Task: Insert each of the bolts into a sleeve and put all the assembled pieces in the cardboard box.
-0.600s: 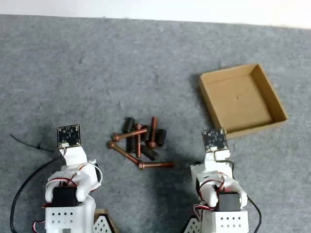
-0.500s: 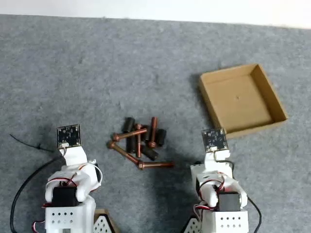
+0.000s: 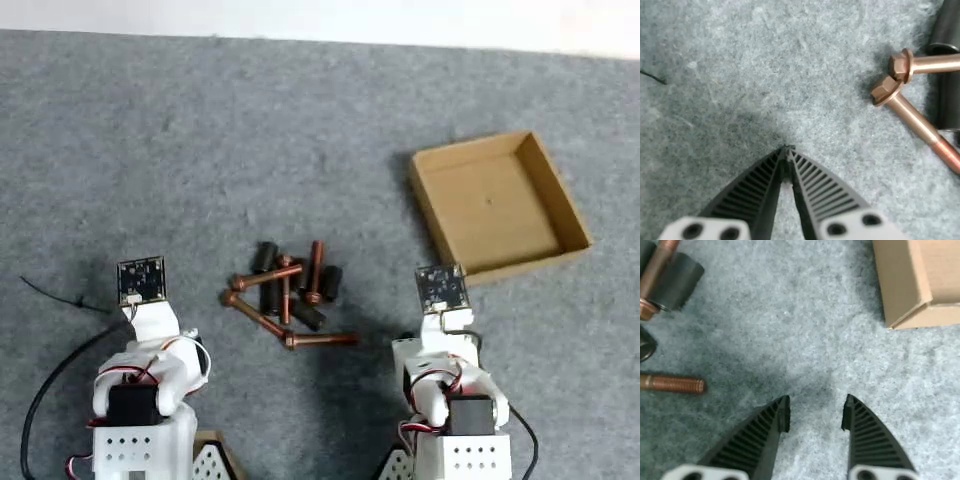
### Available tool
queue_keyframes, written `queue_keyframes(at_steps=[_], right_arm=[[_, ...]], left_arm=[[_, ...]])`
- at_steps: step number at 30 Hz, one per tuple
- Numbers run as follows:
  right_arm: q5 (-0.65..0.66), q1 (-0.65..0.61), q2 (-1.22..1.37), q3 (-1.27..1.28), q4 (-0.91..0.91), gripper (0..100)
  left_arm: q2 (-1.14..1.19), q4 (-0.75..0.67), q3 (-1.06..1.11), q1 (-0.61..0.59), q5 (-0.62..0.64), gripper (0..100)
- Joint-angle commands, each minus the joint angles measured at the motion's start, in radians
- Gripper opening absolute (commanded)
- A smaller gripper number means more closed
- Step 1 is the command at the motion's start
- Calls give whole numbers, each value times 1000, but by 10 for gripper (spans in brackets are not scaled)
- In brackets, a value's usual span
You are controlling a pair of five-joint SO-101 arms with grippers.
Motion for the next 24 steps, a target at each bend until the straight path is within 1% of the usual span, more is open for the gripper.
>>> queue_keyframes(at_steps=[1, 15, 16, 21, 24], right_arm=[[0, 1, 4, 113, 8, 166], [-5, -5, -12, 113, 16, 166], [-6, -5, -12, 113, 16, 166], [-6, -5, -13, 113, 16, 166], [-2, -1, -15, 113, 7, 168]], left_arm=[[-1, 3, 22, -13, 6, 10], [-1, 3, 22, -8, 6, 9], [-1, 3, 22, 1, 6, 9], [-1, 6, 15, 137, 0, 11], [-1, 5, -2, 163, 0, 11]])
